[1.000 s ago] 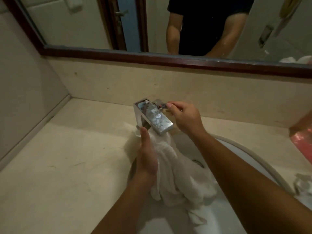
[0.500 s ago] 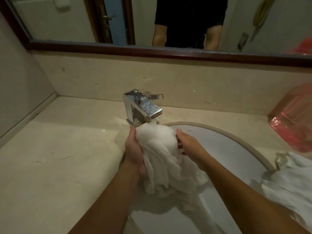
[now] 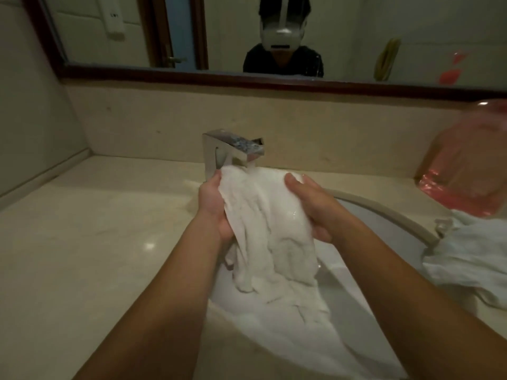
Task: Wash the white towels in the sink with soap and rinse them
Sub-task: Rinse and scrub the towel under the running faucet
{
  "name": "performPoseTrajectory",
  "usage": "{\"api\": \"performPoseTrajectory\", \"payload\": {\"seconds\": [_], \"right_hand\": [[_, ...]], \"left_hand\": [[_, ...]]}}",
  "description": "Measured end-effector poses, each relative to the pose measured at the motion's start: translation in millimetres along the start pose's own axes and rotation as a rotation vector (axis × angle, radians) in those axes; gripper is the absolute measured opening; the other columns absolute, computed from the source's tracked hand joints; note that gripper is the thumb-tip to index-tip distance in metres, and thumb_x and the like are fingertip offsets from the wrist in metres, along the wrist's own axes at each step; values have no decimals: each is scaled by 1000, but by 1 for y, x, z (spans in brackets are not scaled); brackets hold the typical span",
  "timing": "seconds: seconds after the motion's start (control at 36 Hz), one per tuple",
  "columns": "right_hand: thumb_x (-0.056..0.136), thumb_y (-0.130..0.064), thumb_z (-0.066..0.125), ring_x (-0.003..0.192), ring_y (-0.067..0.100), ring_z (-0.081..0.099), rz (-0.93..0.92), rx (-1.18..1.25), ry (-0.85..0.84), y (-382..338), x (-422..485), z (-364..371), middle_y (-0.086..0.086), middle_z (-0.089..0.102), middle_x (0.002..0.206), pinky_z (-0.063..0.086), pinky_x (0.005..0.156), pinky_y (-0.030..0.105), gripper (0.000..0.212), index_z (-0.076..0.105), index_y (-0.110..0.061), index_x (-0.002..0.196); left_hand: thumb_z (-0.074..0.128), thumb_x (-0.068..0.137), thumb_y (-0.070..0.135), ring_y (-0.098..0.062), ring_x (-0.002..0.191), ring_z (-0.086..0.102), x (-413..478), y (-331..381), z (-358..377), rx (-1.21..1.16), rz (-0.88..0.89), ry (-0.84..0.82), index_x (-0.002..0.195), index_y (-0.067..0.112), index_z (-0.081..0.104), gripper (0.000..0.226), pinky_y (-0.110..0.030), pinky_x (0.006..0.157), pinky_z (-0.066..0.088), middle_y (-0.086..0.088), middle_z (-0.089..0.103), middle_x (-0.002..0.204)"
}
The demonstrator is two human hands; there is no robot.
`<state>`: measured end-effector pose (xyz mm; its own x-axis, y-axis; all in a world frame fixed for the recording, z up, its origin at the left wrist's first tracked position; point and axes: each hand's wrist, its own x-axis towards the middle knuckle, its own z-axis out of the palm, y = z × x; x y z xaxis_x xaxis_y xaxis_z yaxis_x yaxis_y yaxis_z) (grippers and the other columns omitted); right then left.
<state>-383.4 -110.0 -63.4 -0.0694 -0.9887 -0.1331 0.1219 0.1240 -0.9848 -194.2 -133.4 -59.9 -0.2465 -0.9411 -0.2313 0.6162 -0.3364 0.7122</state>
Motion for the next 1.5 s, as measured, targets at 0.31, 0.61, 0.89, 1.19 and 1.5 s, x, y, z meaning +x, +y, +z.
{"api": "performPoseTrajectory", "payload": {"seconds": [0.31, 0.61, 0.89, 1.19, 1.5], "right_hand": [[98, -28, 77, 108, 30, 76, -62, 44, 132, 4, -17, 21, 9, 72, 129, 62, 93, 57, 48, 56, -24, 141], [91, -47, 79, 106, 23, 68, -192, -478, 334, 4, 4, -14, 0, 67, 121, 59, 93, 44, 45, 60, -22, 124], [100, -19, 73, 105, 33, 77, 69, 55, -113, 0, -6, 2, 15, 78, 119, 61, 94, 57, 34, 61, -14, 132], [99, -11, 73, 90, 31, 80, -60, 295, -22, -3, -3, 0, 11, 81, 100, 67, 76, 51, 31, 59, -13, 126], [82, -30, 90, 98, 27, 79, 9, -209, -57, 5, 5, -16, 13, 81, 107, 61, 96, 44, 42, 78, -6, 113]], "left_hand": [[44, 107, 62, -41, 112, 74, -6, -7, 9, 291, 6, -11, 139, 11, 64, 63, -53, 88, 63, -22, 74, 126], [34, 115, 38, -31, 98, 76, 13, 2, 4, 100, 3, -75, 81, 20, 88, 66, -46, 103, 52, -13, 80, 110], [35, 109, 62, -43, 114, 71, 0, 1, 9, 173, -15, -7, 133, 4, 68, 71, -52, 99, 53, -25, 73, 126], [87, 82, 54, -38, 114, 69, 8, -21, 13, 520, -53, 92, 166, 35, 5, 119, -60, 88, 63, -12, 51, 151], [67, 105, 37, -43, 114, 73, 23, -4, -7, 246, 45, 78, 146, 5, 57, 53, -50, 82, 63, -26, 72, 127]]}}
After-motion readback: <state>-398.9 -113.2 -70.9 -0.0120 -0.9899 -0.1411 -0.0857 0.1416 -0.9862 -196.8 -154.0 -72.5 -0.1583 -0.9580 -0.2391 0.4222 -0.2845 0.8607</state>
